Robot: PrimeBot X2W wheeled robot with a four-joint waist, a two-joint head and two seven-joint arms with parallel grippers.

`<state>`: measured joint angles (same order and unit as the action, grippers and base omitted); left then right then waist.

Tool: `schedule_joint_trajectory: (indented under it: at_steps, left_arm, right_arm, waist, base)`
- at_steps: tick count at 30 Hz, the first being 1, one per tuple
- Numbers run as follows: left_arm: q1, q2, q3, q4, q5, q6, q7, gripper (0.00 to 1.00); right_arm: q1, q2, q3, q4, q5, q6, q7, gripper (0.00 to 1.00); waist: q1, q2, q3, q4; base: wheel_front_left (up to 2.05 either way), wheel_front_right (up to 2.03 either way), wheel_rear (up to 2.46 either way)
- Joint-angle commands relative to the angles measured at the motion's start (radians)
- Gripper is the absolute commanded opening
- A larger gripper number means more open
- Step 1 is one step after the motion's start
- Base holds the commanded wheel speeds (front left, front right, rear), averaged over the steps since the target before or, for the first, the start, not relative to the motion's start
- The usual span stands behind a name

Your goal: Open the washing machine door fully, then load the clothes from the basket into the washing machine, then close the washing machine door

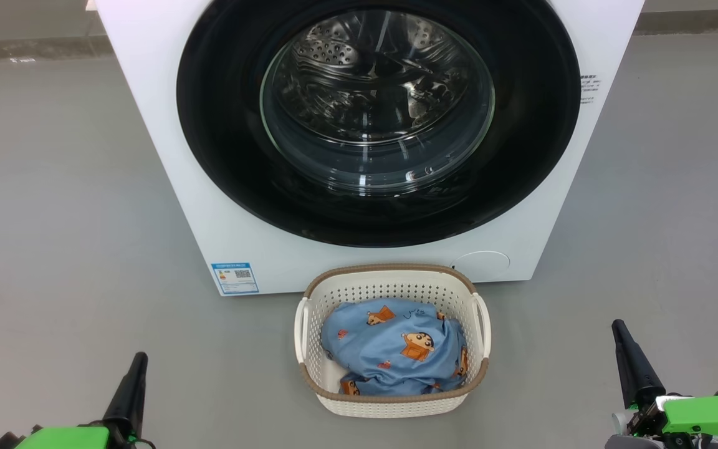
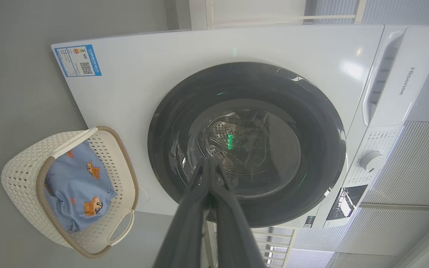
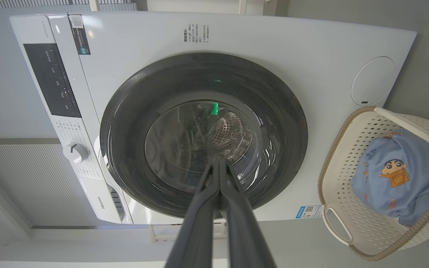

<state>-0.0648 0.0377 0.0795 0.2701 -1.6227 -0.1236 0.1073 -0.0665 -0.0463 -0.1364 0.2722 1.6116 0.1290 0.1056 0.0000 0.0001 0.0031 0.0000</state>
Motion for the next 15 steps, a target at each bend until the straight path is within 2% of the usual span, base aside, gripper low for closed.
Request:
schedule_joint_trajectory:
  at_steps: [1, 15]
  left_arm:
    - [-0.043, 0.013, 0.035, -0.025, 0.015, -0.007, 0.007, 0.0]
    - [-0.043, 0.013, 0.035, -0.025, 0.015, -0.007, 0.007, 0.0]
  right_arm:
    - [-0.042, -0.004, 0.022, -0.027, -0.004, 0.002, 0.009, 0.0]
    - [-0.042, -0.004, 0.022, -0.027, -0.004, 0.002, 0.008, 0.0]
  waist:
    - [0.0, -0.0001, 0.0, 0.0]
    - [0.0, -0.0001, 0.0, 0.0]
  base:
    - [0.0, 0.0, 0.0]
    - [0.0, 0.0, 0.0]
